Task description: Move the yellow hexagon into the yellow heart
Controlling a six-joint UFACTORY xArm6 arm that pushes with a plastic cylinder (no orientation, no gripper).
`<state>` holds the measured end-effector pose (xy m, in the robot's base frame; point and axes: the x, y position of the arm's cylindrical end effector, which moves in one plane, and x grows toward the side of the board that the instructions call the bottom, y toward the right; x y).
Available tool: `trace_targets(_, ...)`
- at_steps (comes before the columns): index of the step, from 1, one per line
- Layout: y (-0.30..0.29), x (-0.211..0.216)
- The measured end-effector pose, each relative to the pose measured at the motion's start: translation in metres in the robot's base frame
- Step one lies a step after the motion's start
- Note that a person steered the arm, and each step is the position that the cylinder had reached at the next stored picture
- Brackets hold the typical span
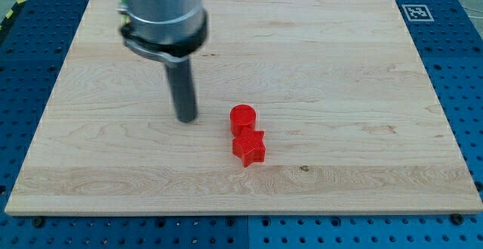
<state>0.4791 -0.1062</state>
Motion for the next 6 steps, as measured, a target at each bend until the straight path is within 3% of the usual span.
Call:
trace_targets(3,-0.139,-0.104)
trace_targets(4,-0.158,-0.146)
trace_targets(5,-0.141,-0.170)
trace_targets(6,-0.117,-0.170)
